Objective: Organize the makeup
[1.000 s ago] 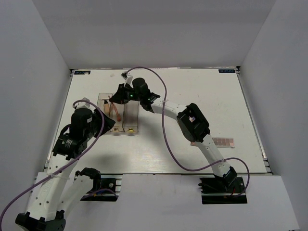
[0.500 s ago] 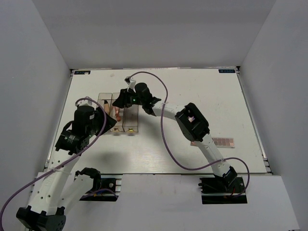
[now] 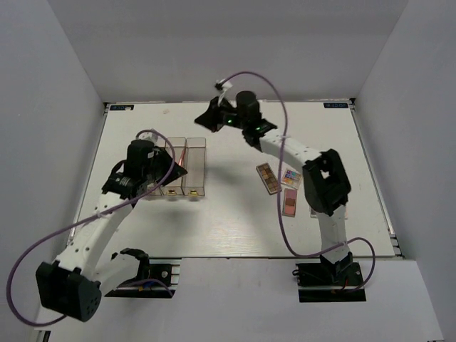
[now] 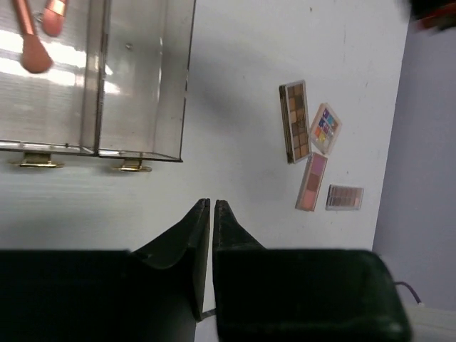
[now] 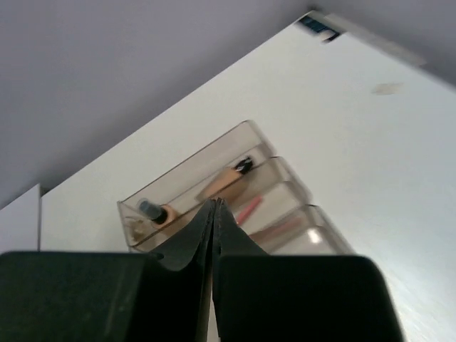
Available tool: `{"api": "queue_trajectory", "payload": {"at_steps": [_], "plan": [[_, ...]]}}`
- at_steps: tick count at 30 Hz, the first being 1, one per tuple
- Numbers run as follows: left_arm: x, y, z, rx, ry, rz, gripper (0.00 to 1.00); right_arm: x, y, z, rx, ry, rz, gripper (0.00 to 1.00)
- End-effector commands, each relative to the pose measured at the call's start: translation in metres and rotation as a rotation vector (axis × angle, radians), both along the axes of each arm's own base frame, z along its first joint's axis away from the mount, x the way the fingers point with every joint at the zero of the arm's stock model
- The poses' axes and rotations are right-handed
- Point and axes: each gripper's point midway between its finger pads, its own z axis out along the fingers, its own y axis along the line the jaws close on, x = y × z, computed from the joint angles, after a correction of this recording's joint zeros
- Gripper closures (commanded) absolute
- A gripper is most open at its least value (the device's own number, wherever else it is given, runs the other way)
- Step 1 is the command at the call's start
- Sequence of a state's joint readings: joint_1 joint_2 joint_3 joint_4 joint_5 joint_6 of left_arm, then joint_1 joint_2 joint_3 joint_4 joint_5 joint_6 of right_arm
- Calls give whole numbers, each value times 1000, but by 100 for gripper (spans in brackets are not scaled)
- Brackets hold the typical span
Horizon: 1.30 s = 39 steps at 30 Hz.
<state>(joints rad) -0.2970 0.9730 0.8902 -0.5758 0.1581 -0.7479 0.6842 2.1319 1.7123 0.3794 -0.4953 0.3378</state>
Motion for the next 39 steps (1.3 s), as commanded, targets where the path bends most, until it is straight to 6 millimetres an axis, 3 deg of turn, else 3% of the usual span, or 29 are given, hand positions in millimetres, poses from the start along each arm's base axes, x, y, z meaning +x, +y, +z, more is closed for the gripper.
{"api": "queue_trajectory", "payload": {"at_steps": [1, 2, 3, 5, 6, 7, 9, 10, 11, 12, 13, 14, 15, 16, 18, 19, 20, 22, 23, 25, 26, 30, 32, 34, 35, 39], "plan": [[18, -34, 14, -60, -40, -130, 83, 46, -80, 1, -120, -9, -213, 100], [22, -41, 13, -60, -28, -150, 84, 57, -105, 7, -141, -6, -269, 100], [27, -53, 1, -46, 6, -184, 84, 57, -121, -8, -210, 10, -277, 100], [37, -68, 6, -37, 3, -221, 83, 70, -165, -10, -282, -9, -312, 100], [38, -83, -7, -23, 38, -258, 82, 61, -182, -28, -361, 62, -315, 100], [43, -92, -2, -20, 27, -271, 81, 65, -208, -29, -401, 80, -352, 96], [49, -110, -20, 5, 70, -296, 72, 49, -237, -55, -525, 144, -361, 84], [44, -124, -24, 17, 83, -327, 66, 43, -254, -50, -539, 153, -385, 76], [47, -135, -18, 20, 74, -339, 61, 40, -272, -53, -554, 174, -412, 73], [47, -143, -26, 45, 95, -345, 53, 33, -284, -58, -572, 190, -434, 69], [39, -162, -44, 77, 138, -387, 49, 19, -302, -66, -585, 222, -458, 57], [40, -174, -37, 90, 134, -399, 45, 15, -317, -69, -593, 239, -482, 48], [39, -184, -59, 135, 178, -407, 44, 5, -336, -75, -617, 253, -513, 39], [26, -202, -62, 158, 186, -450, 42, -1, -343, -80, -633, 272, -522, 23], [26, -220, -63, 225, 196, -447, 40, -11, -372, -85, -649, 321, -575, 12], [14, -236, -84, 276, 240, -475, 40, -21, -379, -95, -661, 375, -581, 11], [14, -247, -74, 292, 230, -482, 40, -23, -400, -98, -655, 417, -625, 11], [12, -261, -95, 362, 250, -488, 39, -30, -414, -103, -646, 475, -655, 11], [7, -279, -85, 351, 223, -520, 38, -34, -430, -105, -634, 514, -686, 11], [2, -295, -90, 356, 210, -554, 32, -38, -451, -107, -618, 548, -728, 11], [-4, -305, -102, 368, 213, -578, 31, -39, -454, -105, -609, 552, -736, 11], [-9, -336, -107, 374, 159, -638, 26, -44, -478, -102, -582, 560, -793, 11], [-10, -345, -117, 397, 142, -654, 25, -47, -478, -103, -570, 569, -786, 11], [-12, -358, -111, 409, 89, -673, 25, -50, -481, -104, -555, 580, -787, 11], [-10, -359, -113, 438, 67, -661, 19, -52, -478, -105, -543, 588, -775, 11], [-11, -365, -131, 486, 49, -663, 17, -55, -480, -104, -519, 592, -774, 11]]}}
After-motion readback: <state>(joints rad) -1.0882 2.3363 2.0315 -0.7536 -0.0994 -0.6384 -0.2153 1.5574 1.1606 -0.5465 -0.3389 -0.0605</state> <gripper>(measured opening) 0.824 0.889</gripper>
